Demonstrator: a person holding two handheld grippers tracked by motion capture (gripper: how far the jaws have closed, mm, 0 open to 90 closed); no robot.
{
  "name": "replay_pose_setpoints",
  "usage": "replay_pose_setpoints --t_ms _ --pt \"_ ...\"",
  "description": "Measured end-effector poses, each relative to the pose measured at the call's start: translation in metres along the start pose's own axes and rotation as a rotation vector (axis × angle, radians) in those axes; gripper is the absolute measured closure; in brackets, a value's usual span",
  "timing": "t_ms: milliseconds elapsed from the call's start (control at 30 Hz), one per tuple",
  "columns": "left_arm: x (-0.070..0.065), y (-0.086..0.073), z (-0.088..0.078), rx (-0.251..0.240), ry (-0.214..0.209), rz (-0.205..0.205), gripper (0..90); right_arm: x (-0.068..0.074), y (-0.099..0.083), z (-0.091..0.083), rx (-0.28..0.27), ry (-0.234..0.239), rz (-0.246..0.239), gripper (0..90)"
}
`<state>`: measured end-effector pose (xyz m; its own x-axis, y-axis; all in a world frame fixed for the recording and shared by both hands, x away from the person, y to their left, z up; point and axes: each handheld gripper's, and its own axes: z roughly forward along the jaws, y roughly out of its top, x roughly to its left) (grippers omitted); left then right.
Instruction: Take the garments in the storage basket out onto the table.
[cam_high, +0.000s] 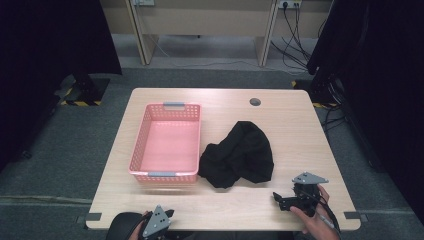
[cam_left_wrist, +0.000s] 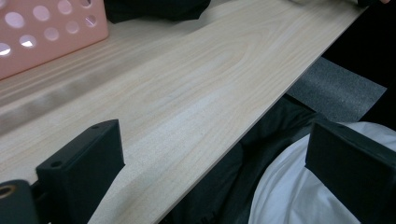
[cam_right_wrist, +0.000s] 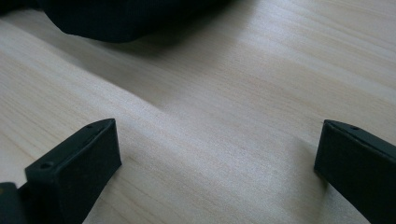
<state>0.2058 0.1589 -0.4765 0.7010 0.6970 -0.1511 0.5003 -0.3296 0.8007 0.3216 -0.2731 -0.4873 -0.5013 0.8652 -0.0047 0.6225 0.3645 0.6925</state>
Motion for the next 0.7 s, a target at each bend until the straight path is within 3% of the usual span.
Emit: replay_pose_setpoints --t_ms 700 --pt "-0.0057 -0.0076 -0.0027 -0.008 0.011 -0.006 3.8 0.0001 0.0 0.0 0.0 0.0 0.001 0.4"
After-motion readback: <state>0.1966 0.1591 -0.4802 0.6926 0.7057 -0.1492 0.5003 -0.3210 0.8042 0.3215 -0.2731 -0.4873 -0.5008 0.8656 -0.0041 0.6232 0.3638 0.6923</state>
